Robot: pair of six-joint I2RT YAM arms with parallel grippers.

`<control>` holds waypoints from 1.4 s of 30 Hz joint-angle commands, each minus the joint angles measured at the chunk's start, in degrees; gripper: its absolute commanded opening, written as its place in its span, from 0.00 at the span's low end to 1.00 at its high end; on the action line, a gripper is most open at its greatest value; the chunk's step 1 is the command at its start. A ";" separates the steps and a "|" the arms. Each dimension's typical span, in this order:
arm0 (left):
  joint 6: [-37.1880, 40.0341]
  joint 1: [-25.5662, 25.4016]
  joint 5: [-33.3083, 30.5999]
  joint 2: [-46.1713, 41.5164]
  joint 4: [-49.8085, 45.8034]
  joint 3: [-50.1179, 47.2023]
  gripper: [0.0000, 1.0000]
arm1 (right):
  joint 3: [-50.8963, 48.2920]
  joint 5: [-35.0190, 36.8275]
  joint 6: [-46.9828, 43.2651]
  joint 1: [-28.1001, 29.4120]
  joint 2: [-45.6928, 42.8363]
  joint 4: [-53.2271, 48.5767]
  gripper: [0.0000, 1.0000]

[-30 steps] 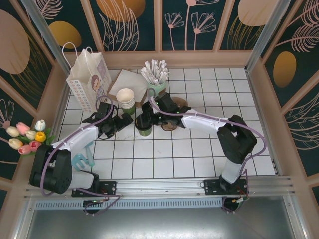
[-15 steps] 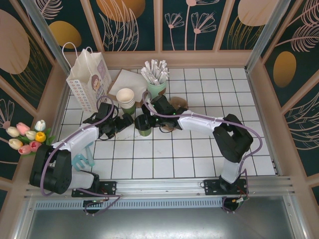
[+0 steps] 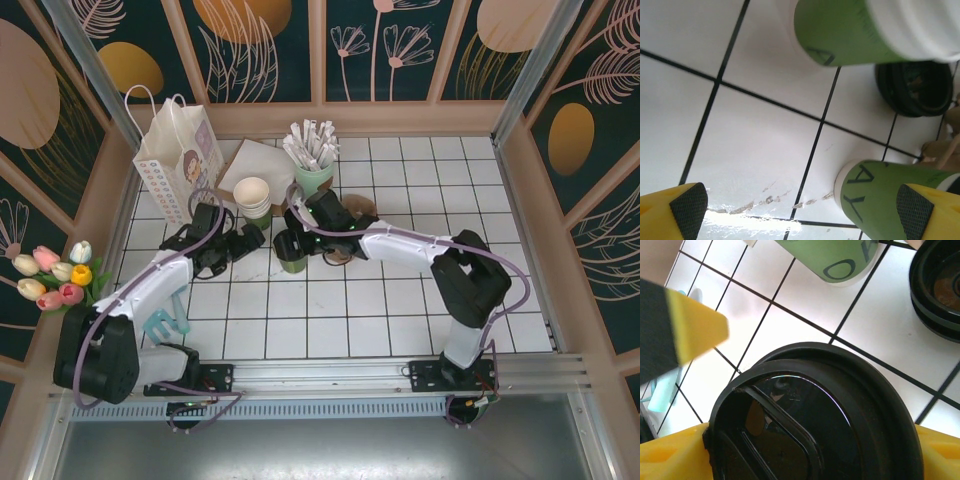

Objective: Pack the takeout coffee

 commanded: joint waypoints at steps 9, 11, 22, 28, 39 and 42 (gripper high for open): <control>1.26 -0.21 -14.16 -5.10 -8.27 6.98 0.98 | -1.00 -7.63 -1.74 -11.46 -11.43 -4.71 0.73; 0.84 -0.27 -16.09 -5.83 -9.20 7.53 0.99 | -0.44 -7.15 -2.53 -14.90 -12.02 -6.17 0.73; -1.26 -0.26 -22.85 -10.22 -12.50 8.08 0.98 | 11.55 -4.89 -7.43 -31.86 -2.97 -11.14 0.72; -1.73 -0.29 -24.87 -12.02 -13.33 7.74 0.99 | 19.85 -2.43 -8.97 -34.98 5.55 -10.92 0.72; -2.34 -0.19 -27.01 -11.49 -17.24 11.73 0.99 | 39.54 -4.85 -5.21 -34.74 23.63 -13.73 0.73; -2.52 -0.14 -26.74 -10.88 -16.99 11.68 0.99 | 42.68 -4.30 -5.22 -34.02 26.44 -14.52 0.73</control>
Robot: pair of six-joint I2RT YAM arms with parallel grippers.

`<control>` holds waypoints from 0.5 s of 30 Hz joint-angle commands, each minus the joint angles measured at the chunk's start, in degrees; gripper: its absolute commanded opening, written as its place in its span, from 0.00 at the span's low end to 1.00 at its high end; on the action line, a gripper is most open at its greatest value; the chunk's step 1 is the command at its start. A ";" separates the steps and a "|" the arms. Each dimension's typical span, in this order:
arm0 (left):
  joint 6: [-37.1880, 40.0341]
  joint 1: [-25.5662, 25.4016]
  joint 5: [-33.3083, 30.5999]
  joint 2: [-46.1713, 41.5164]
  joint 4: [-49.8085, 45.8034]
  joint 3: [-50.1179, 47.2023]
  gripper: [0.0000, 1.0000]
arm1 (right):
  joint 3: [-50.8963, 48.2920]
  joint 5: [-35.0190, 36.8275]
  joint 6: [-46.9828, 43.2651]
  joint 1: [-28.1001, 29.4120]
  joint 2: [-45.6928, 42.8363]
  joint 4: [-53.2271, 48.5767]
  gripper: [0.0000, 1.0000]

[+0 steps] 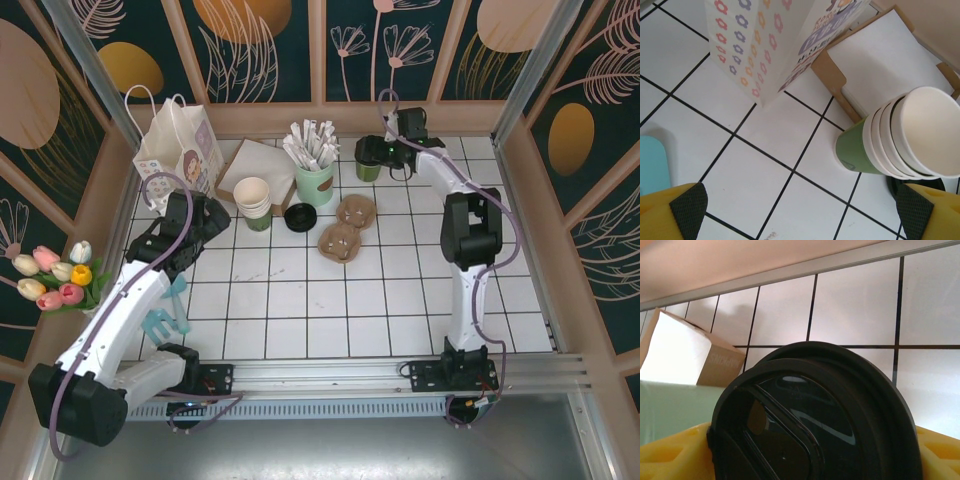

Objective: Pack the takeout coffee

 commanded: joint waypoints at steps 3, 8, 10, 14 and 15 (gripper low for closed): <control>-1.16 -0.17 -1.01 0.42 -1.28 0.81 0.98 | 6.09 0.23 1.37 1.24 3.69 -2.83 0.74; -0.97 -0.20 0.39 0.59 0.03 0.02 0.99 | 9.01 1.97 1.00 1.45 5.91 -5.38 0.76; -0.79 -0.13 0.63 1.11 -0.18 0.06 0.99 | 9.32 1.87 1.15 1.47 6.50 -5.79 0.77; -0.54 -0.16 1.20 2.21 0.03 0.40 0.99 | 10.25 1.70 1.68 1.44 7.66 -6.40 0.78; -0.31 -0.18 1.36 2.51 0.03 0.71 0.99 | 10.63 1.69 1.85 1.44 7.97 -6.69 0.78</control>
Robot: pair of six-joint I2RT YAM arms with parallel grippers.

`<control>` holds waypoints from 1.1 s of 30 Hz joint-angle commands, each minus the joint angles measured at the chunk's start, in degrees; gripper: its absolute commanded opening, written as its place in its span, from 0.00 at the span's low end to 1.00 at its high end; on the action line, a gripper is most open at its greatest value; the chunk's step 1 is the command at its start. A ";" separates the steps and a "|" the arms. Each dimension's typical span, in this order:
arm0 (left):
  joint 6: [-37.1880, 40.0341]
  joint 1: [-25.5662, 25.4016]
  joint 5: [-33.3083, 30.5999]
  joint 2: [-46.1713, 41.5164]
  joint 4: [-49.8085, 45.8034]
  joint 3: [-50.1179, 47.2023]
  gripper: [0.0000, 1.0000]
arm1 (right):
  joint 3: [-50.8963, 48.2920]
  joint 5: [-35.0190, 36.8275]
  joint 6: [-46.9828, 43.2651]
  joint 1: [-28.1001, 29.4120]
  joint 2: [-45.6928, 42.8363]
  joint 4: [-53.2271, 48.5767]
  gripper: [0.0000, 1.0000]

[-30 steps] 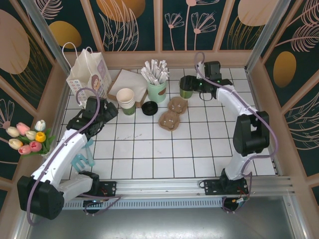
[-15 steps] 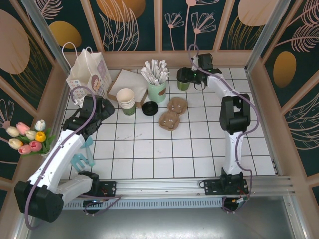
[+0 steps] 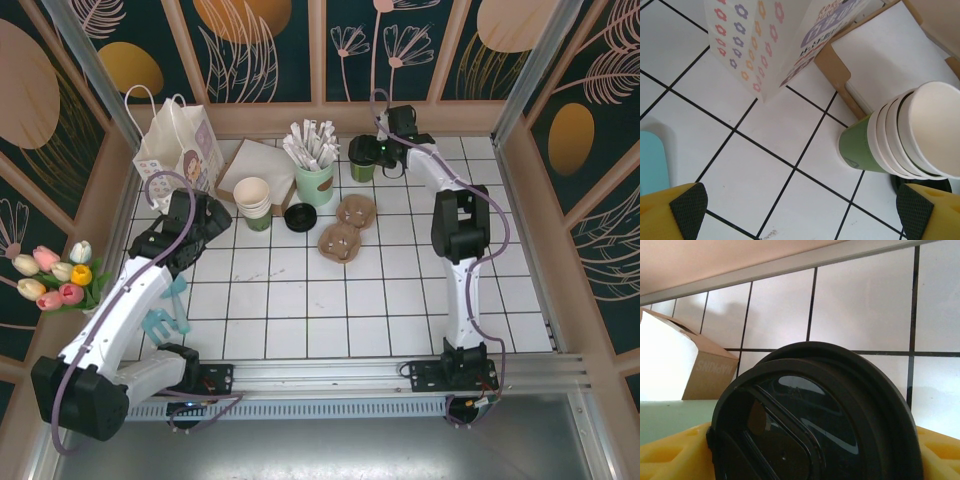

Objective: Pack the takeout coffee

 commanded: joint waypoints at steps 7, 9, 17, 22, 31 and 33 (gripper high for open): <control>0.29 -0.19 0.08 1.71 -0.21 2.36 0.98 | 4.67 1.10 1.26 0.08 2.67 -4.42 0.88; 0.10 -0.14 -0.18 1.38 -0.43 3.23 0.98 | 5.15 1.78 0.98 0.13 2.16 -4.78 0.91; 0.59 0.03 -2.19 -0.05 -0.83 6.17 0.98 | 6.80 3.57 0.11 0.21 -0.05 -5.67 0.98; 0.28 0.50 -4.19 0.62 -1.80 12.46 0.98 | 5.22 5.24 -0.13 0.43 -5.21 -5.18 0.99; -8.14 1.05 -15.54 11.53 -7.06 34.53 0.98 | -17.61 14.38 -1.01 3.93 -27.13 7.35 0.99; -11.12 1.57 -17.05 14.60 -9.30 39.00 0.99 | -22.60 15.72 -1.14 4.64 -31.60 8.97 0.99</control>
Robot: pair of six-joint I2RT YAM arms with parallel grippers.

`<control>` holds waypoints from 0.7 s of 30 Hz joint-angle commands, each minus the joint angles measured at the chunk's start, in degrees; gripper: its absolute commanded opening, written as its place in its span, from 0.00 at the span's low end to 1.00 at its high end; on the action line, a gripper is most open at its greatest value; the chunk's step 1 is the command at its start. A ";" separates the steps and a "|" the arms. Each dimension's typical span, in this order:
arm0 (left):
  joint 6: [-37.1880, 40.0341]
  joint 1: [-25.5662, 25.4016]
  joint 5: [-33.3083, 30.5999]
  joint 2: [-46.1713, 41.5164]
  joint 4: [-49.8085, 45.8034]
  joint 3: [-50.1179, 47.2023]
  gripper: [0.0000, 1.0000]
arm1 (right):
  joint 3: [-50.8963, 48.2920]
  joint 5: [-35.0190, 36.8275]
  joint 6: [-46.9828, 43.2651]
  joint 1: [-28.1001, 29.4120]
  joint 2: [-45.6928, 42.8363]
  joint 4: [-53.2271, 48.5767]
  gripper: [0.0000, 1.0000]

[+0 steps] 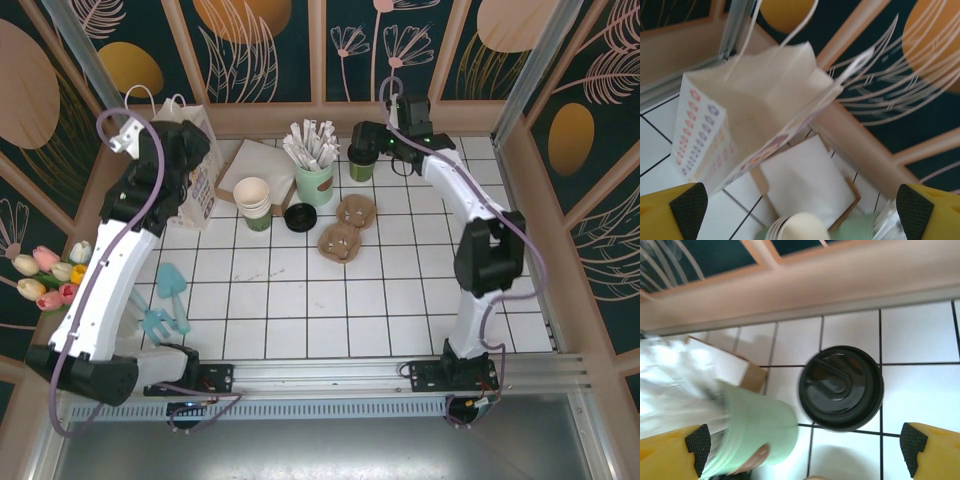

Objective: Pack the takeout coffee

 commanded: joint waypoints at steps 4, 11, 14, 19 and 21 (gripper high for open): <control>-12.13 3.39 -5.28 8.12 -9.81 11.13 0.99 | -13.07 5.53 -1.01 1.80 -12.81 8.14 0.99; -13.39 14.01 10.71 9.16 -4.95 8.76 0.96 | -20.81 8.83 -1.16 1.95 -20.16 9.67 0.99; -13.28 16.49 16.74 11.30 -5.34 8.41 0.92 | -21.80 9.62 -1.34 1.92 -20.84 9.21 0.99; -13.94 19.51 21.76 14.64 -3.29 7.02 0.78 | -22.92 9.45 -1.18 2.26 -21.33 9.75 0.99; -14.31 19.83 23.61 16.38 -2.78 7.18 0.78 | -23.01 9.63 -1.35 2.49 -21.45 9.58 0.99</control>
